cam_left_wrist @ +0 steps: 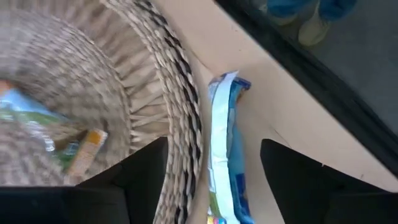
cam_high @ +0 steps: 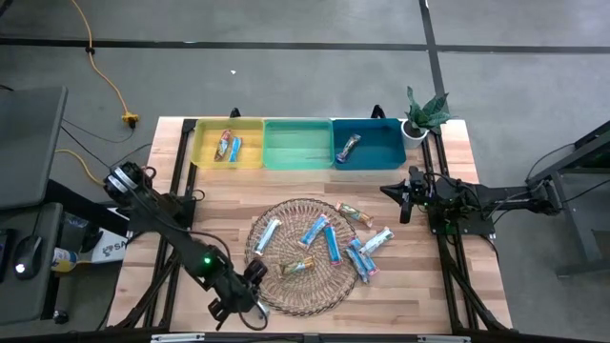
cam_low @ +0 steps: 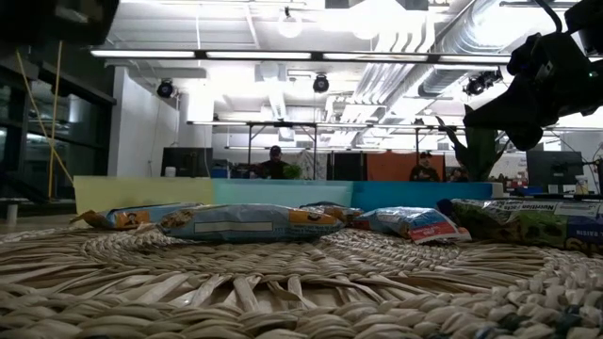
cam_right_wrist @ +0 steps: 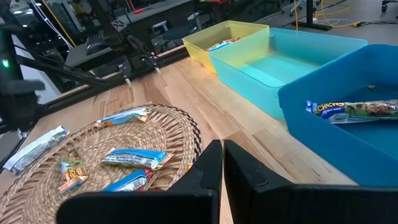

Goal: Pick and place Granola Bars by type
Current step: Put the bottom blue granola bar into the blue bin

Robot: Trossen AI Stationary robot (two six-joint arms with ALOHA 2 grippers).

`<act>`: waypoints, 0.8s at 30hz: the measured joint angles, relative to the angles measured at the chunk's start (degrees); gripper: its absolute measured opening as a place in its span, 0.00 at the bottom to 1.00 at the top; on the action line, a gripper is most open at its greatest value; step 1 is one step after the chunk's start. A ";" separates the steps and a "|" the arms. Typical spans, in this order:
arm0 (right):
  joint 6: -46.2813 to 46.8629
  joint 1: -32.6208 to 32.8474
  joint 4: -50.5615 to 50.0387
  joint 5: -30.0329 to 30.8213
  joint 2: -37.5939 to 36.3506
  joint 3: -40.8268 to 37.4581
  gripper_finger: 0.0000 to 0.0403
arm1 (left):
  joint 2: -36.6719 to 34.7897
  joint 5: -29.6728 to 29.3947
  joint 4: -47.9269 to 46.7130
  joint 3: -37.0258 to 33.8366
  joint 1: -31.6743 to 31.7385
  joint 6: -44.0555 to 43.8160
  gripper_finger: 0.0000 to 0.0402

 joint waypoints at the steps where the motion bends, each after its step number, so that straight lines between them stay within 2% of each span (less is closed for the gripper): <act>1: 0.01 0.02 -0.02 0.00 0.00 0.00 0.00 | 1.03 0.05 0.17 -0.04 -0.02 0.31 0.64; 7: 0.00 0.00 -0.01 0.00 0.00 0.00 0.00 | 5.93 -0.39 1.06 -0.15 -0.02 1.24 0.64; 24: 0.00 0.01 0.00 0.00 0.00 0.00 0.00 | 6.15 1.32 2.65 -0.11 0.00 1.03 0.64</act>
